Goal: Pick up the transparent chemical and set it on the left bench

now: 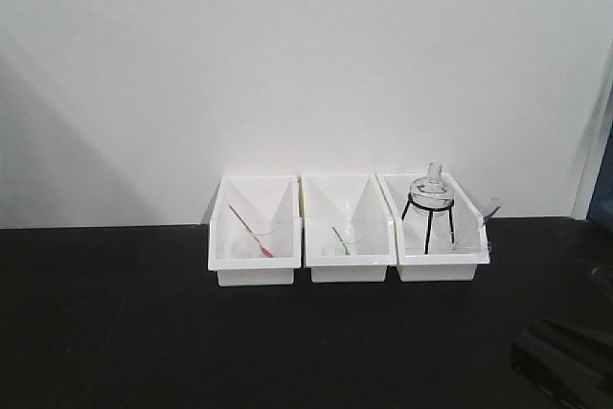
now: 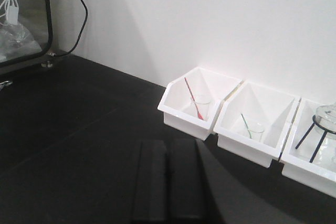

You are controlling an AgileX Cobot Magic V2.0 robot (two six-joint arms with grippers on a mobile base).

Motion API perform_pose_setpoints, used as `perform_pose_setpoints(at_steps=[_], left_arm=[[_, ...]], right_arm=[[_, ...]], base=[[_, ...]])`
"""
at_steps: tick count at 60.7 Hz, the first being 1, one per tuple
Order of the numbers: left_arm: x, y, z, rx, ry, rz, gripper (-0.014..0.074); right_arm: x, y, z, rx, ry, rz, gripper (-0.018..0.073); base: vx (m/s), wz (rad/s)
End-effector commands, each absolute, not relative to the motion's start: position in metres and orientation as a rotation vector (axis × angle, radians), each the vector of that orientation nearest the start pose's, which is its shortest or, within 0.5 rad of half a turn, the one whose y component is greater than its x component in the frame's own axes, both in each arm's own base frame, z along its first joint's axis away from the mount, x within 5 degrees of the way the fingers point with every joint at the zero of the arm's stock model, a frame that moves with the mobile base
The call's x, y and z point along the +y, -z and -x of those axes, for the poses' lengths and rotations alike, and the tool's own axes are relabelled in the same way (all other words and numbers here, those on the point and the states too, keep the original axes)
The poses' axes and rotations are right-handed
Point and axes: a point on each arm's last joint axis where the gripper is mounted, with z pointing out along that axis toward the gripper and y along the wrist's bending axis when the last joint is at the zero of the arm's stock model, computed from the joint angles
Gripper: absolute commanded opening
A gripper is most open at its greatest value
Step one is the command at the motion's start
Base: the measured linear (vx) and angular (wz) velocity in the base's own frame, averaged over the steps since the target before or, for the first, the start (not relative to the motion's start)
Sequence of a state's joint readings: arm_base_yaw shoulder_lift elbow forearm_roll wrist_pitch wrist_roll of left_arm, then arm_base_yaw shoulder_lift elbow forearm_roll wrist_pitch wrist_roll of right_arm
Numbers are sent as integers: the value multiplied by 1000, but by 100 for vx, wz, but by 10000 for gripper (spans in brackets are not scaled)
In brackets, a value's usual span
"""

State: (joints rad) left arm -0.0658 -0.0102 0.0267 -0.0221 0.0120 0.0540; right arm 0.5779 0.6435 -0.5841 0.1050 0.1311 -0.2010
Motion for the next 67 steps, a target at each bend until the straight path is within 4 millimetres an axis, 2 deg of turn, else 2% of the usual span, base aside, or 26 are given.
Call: perform_pose_setpoints(at_steps=[1,19,23,26,29,36,44,52,60,67], left_arm=[[-4,-206,-55,1429,35,-64,-3],[-4,-206,-55,1429,35,-64,-3],[-4,-206,-55,1429,35,-64,-3],[-4,-206,-55,1429,35,-64,-3],[-4,-206,-55,1429,35,-64,-3],[-4,-206,-55,1429,35,-64,-3],[-4,-206,-55,1429,35,-64,-3],[-4,-206,-55,1429,35,-64,-3],[-4,-206,-55,1429,35,-64,-3],[-4,-206,-55,1429,35,-64,-3]], right_arm=[[73,-363,-112,1468,-372,530,-7],[73,-363,-111,1468,-371,531,-7],[73,-359,-113,1463,-309,581,-7],[68,-355,-112,1454,-244,601,-7],[58,-349,-110,1470,-218,536,-7],[31,-324,-99,1533,-190,280,-7],[9,-287,-79,1541,-72,101,-7],[1,-244,-63,1537,1,30,-7],[0,-203,-56,1551,10,16,-7],[0,-192,-57,1613,31,31,-7]], base=[[0,0],[0,0],[0,0],[0,0],[0,0],[0,0],[0,0],[0,0],[0,0],[0,0]])
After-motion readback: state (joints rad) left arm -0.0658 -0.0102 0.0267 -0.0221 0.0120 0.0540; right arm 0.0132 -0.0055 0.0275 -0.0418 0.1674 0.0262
